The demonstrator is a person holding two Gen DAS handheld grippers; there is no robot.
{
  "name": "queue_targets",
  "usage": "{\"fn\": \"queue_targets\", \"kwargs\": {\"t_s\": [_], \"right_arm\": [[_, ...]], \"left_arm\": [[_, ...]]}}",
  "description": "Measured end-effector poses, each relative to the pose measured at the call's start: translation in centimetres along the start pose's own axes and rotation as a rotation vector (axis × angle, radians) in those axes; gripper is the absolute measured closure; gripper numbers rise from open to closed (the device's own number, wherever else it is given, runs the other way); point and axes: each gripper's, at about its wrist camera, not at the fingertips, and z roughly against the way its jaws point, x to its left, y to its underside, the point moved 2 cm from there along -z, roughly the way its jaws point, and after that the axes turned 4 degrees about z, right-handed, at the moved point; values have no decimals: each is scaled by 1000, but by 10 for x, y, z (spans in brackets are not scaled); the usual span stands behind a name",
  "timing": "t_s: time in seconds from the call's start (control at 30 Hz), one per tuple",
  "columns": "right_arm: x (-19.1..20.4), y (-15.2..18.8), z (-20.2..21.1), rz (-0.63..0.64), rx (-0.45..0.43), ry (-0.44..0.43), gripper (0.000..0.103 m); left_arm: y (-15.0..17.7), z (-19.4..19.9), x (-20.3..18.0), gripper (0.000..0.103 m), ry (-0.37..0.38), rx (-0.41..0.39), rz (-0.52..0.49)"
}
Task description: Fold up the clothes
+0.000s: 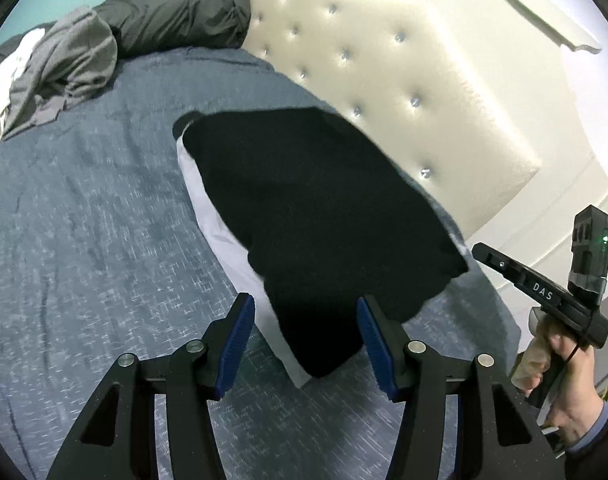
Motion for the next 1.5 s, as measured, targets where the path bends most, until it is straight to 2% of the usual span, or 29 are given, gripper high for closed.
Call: {"fn": "queue_targets", "kwargs": {"t_s": [0.53, 0.8, 0.93, 1.0, 1.13, 1.23, 1.33, 1.5], "right_arm": [[40, -4, 90, -43, -89, 36, 101], [59, 1, 140, -65, -120, 56, 97], [71, 6, 165, -71, -136, 52, 87], [77, 9, 177, -71, -143, 54, 83], [87, 16, 199, -76, -154, 53, 66], [95, 20, 212, -72, -158, 68, 62], [101, 27, 224, -69, -161, 82, 51], [114, 36, 241, -55, -165, 109, 45]], "left_arm": [[-2, 101, -34, 42, 5, -96, -66], [5, 147, -54, 36, 11, -135, -102], [12, 169, -64, 34, 15, -151, -112], [16, 179, -68, 29, 10, -159, -123], [23, 198, -73, 28, 5, -176, -135], [28, 211, -76, 25, 6, -184, -143], [34, 225, -77, 21, 6, -199, -156], [42, 246, -77, 16, -1, -223, -171]]}}
